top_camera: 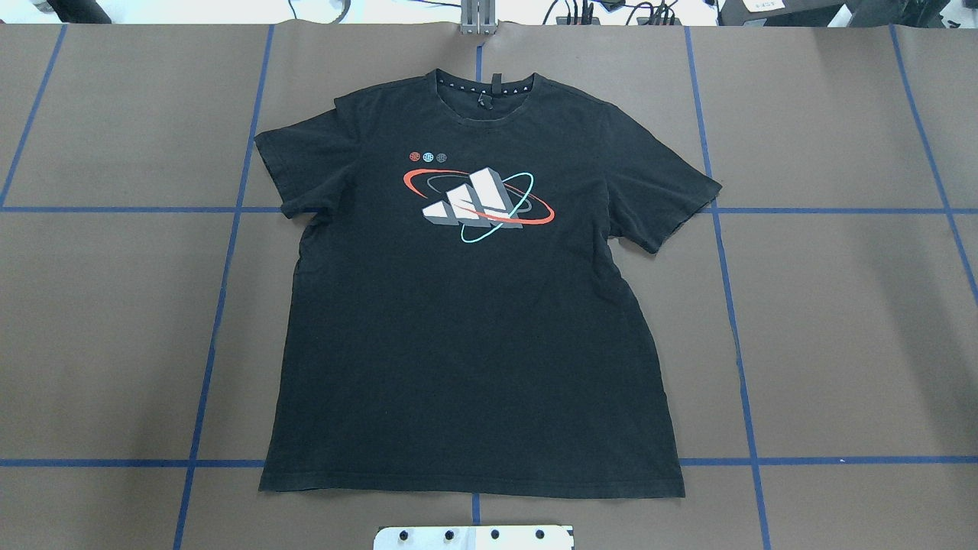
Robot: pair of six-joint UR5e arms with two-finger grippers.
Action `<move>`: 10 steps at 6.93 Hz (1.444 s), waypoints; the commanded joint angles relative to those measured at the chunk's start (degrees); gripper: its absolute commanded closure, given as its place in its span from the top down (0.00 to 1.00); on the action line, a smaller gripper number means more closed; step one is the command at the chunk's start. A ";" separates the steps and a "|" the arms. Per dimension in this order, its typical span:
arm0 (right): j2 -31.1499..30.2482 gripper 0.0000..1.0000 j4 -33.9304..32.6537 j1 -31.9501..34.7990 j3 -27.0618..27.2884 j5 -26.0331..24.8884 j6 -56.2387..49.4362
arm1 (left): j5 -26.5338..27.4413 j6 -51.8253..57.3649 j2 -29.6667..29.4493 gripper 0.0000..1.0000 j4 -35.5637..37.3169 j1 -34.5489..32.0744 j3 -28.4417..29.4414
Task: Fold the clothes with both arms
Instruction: 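Move both arms from rest toward the black t-shirt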
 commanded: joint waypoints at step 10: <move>14.30 1.00 0.31 -6.74 -0.05 1.79 5.19 | -7.82 0.00 -13.18 0.99 -5.30 4.80 0.70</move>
